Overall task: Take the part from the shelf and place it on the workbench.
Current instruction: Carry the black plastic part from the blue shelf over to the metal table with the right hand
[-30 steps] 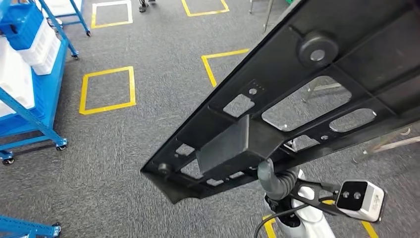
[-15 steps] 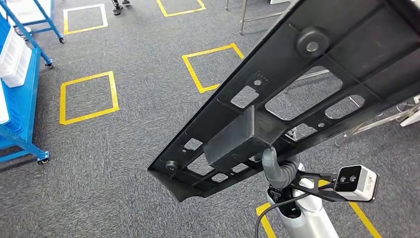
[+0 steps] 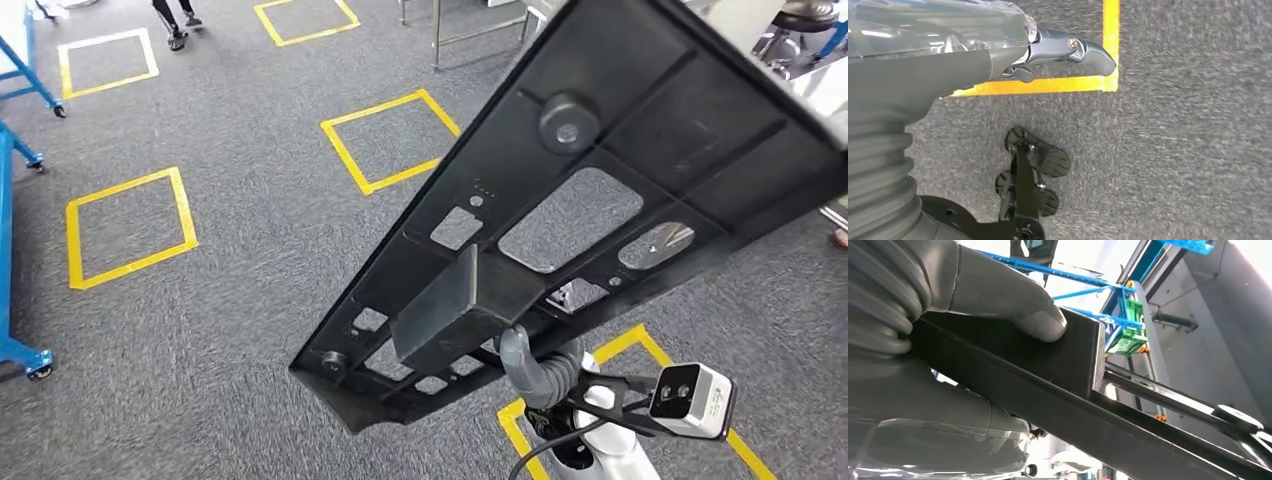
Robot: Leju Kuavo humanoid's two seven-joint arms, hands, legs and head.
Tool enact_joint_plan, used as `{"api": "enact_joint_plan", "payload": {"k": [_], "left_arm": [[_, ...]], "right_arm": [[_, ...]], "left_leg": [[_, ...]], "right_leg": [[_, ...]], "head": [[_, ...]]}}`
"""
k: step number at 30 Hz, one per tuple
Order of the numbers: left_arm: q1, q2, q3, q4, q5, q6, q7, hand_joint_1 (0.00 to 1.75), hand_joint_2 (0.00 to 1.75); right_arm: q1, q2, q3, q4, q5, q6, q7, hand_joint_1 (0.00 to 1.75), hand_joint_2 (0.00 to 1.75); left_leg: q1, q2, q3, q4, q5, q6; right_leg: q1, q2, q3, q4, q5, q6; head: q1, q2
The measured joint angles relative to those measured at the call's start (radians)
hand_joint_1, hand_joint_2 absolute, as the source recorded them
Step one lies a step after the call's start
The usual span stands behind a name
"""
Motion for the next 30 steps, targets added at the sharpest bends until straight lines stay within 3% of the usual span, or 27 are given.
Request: {"api": "enact_joint_plan", "payload": {"k": [2,4,7,8,9,10,12,14,15,17,18,20,23,24,25,26,28,30], "left_arm": [[-0.003,0.0,0.003,0.0,0.0,0.006,-0.003,0.0,1.75],[-0.004,-0.001,0.005,0.0,0.0,0.005,-0.008,0.0,1.75],[-0.003,-0.001,0.005,0.0,0.0,-0.011,-0.011,0.0,1.75],[-0.003,-0.001,0.005,0.0,0.0,-0.017,-0.011,0.0,1.75],[-0.004,-0.001,0.005,0.0,0.0,-0.021,-0.01,0.0,1.75],[-0.005,-0.001,0.004,0.0,0.0,-0.024,-0.009,0.0,1.75],[-0.007,-0.001,0.0,0.0,0.0,-0.027,-0.008,0.0,1.75],[-0.008,-0.001,-0.002,0.0,0.0,-0.028,-0.007,0.0,1.75],[-0.009,-0.001,-0.003,0.0,0.0,-0.028,-0.006,0.0,1.75],[-0.011,-0.001,-0.003,0.0,0.0,-0.028,-0.006,0.0,1.75],[-0.012,-0.001,-0.004,0.0,0.0,-0.028,-0.005,0.0,1.75],[-0.015,-0.001,-0.006,0.0,0.0,-0.028,-0.004,0.0,1.75],[-0.013,-0.001,-0.01,0.0,0.0,-0.024,0.001,0.0,1.75],[-0.011,-0.001,-0.011,0.0,0.0,-0.022,0.002,0.0,1.75],[-0.01,-0.001,-0.011,0.0,0.0,-0.021,0.003,0.0,1.75],[-0.009,-0.001,-0.011,0.0,0.0,-0.021,0.003,0.0,1.75],[-0.008,0.0,-0.011,0.0,0.0,-0.021,0.002,0.0,1.75],[-0.008,0.001,-0.011,0.0,0.0,-0.021,0.0,0.0,1.75]], "right_arm": [[-0.006,0.0,0.002,0.003,-0.013,0.0,0.0,1.75,1.75],[-0.018,0.0,0.002,0.008,-0.023,0.003,-0.001,1.75,1.75],[-0.037,0.0,-0.005,0.019,-0.027,0.001,0.0,1.75,1.75],[-0.039,0.0,-0.01,0.023,-0.027,0.0,0.0,1.75,1.75],[-0.039,0.0,-0.016,0.028,-0.027,-0.001,0.001,1.75,1.75],[-0.039,0.0,-0.023,0.031,-0.027,0.0,0.002,1.75,1.75],[-0.039,0.0,-0.035,0.038,-0.028,0.0,0.003,1.75,1.75],[-0.041,0.0,-0.042,0.041,-0.028,0.0,0.003,1.75,1.75],[-0.042,0.0,-0.044,0.041,-0.028,0.0,0.003,1.75,1.75],[-0.043,0.0,-0.048,0.043,-0.028,0.0,0.003,1.75,1.75],[-0.043,0.0,-0.05,0.044,-0.028,0.001,0.003,1.75,1.75],[-0.046,0.0,-0.052,0.047,-0.029,0.003,0.003,1.75,1.75],[-0.048,0.0,-0.053,0.056,-0.035,0.013,0.001,1.75,1.75],[-0.048,0.0,-0.054,0.06,-0.038,0.016,0.0,1.75,1.75],[-0.048,0.0,-0.055,0.064,-0.041,0.018,-0.002,1.75,1.75],[-0.049,0.0,-0.057,0.069,-0.044,0.021,-0.004,1.75,1.75],[-0.052,0.0,-0.06,0.075,-0.048,0.025,-0.006,1.75,1.75],[-0.057,0.0,-0.061,0.079,-0.052,0.029,-0.007,1.75,1.75]], "left_leg": [[-0.001,0.01,0.001,-0.006,0.005,0.012],[0.001,0.026,0.001,-0.014,0.014,0.027],[-0.002,0.052,-0.003,-0.018,0.019,0.038],[-0.004,0.06,-0.004,-0.017,0.019,0.039],[-0.005,0.068,-0.005,-0.017,0.019,0.039],[-0.005,0.076,-0.005,-0.016,0.018,0.038],[-0.006,0.092,-0.004,-0.014,0.016,0.035],[-0.01,0.103,-0.003,-0.011,0.012,0.028],[-0.012,0.109,-0.002,-0.01,0.01,0.023],[-0.014,0.123,0.0,-0.01,0.008,0.014],[-0.012,0.122,0.0,-0.006,0.004,0.008],[-0.008,0.096,-0.021,0.045,-0.033,-0.002],[-0.003,0.062,-0.104,0.228,-0.119,-0.012],[-0.003,0.059,-0.122,0.266,-0.126,-0.013],[-0.002,0.058,-0.124,0.267,-0.113,-0.014],[0.0,0.056,-0.108,0.23,-0.084,-0.014],[0.004,0.031,-0.047,0.098,-0.018,-0.011],[0.005,0.001,-0.01,0.015,0.005,-0.005]], "right_leg": [[-0.002,0.01,-0.004,-0.002,0.004,0.013],[-0.001,-0.009,-0.018,0.025,-0.015,0.022],[-0.003,-0.056,-0.097,0.197,-0.109,0.03],[-0.005,-0.061,-0.122,0.254,-0.13,0.032],[-0.006,-0.063,-0.134,0.281,-0.133,0.033],[-0.006,-0.066,-0.125,0.268,-0.117,0.034],[-0.005,-0.087,-0.056,0.14,-0.055,0.029],[0.002,-0.115,0.005,0.022,-0.019,0.019],[0.006,-0.121,0.015,-0.002,-0.017,0.015],[0.008,-0.106,0.013,-0.006,-0.015,0.006],[0.006,-0.098,0.013,-0.009,-0.012,0.001],[0.001,-0.085,0.016,-0.017,-0.007,-0.009],[0.0,-0.063,0.016,-0.018,-0.005,-0.014],[0.0,-0.053,0.015,-0.017,-0.005,-0.015],[0.0,-0.043,0.016,-0.016,-0.005,-0.014],[-0.001,-0.033,0.016,-0.014,-0.005,-0.014],[0.0,-0.015,0.015,-0.008,-0.007,-0.009],[-0.001,0.002,0.008,-0.002,-0.007,0.002]], "head": [[0.0,0.0],[0.0,0.0],[0.0,0.0],[0.0,0.0],[0.0,0.0],[0.0,0.0],[0.0,0.0],[0.0,0.0],[0.0,0.0],[0.0,0.0],[0.0,0.0],[0.0,0.0],[0.0,0.0],[0.0,0.0],[0.0,0.0],[0.0,0.0],[0.0,0.0],[0.0,0.0]]}}
